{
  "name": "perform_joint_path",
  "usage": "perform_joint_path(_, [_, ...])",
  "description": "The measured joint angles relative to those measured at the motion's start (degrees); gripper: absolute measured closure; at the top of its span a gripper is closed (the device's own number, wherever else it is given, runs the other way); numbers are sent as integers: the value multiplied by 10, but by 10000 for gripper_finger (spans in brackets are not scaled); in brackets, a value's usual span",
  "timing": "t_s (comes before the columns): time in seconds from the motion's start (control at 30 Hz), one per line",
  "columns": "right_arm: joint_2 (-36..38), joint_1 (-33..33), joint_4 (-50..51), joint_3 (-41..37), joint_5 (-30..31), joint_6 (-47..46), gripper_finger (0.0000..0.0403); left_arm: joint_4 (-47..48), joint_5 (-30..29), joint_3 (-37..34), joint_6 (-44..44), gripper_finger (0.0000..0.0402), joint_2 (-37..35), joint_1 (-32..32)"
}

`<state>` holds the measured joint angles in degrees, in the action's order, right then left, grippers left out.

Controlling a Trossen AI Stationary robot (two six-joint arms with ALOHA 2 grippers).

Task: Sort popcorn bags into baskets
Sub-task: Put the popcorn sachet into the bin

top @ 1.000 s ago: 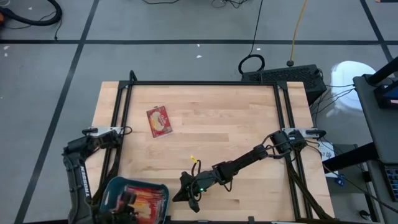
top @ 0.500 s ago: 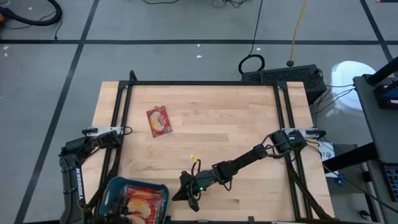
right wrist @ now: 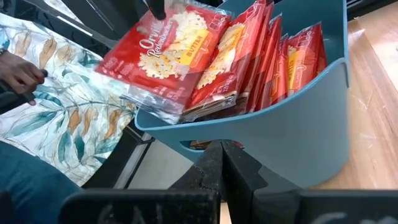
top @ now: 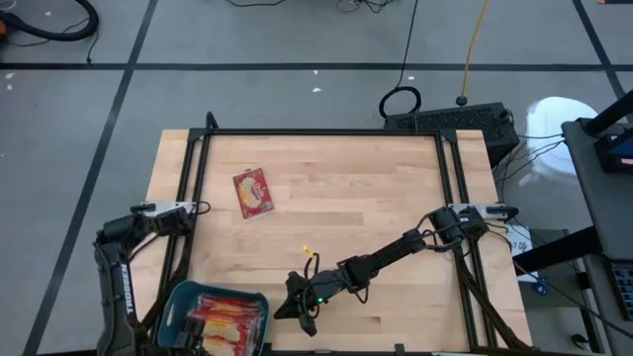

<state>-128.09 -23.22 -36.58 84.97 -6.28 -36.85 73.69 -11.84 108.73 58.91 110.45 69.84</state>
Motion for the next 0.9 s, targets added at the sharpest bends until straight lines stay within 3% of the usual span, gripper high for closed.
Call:
perform_joint_path(0.33, [0,0,0,0,0,-2,401,10,5,-33,9,145,-2,-17])
perform_joint_path(0.57, [0,0,0,0,0,-15,401,14,-11,-77,-11,186,-3,-37])
perform_joint_path(0.7, [2,0,1,0,-2,-16,401,13,24,-123,-30,214,-2,-41])
perform_joint_path(0.8, [8,0,2,0,-20,-35,401,37,64,-121,-33,233,-10,-48])
perform_joint_path(0.9, [18,0,20,0,-30,-56,401,39,65,-109,-18,251,-50,-61])
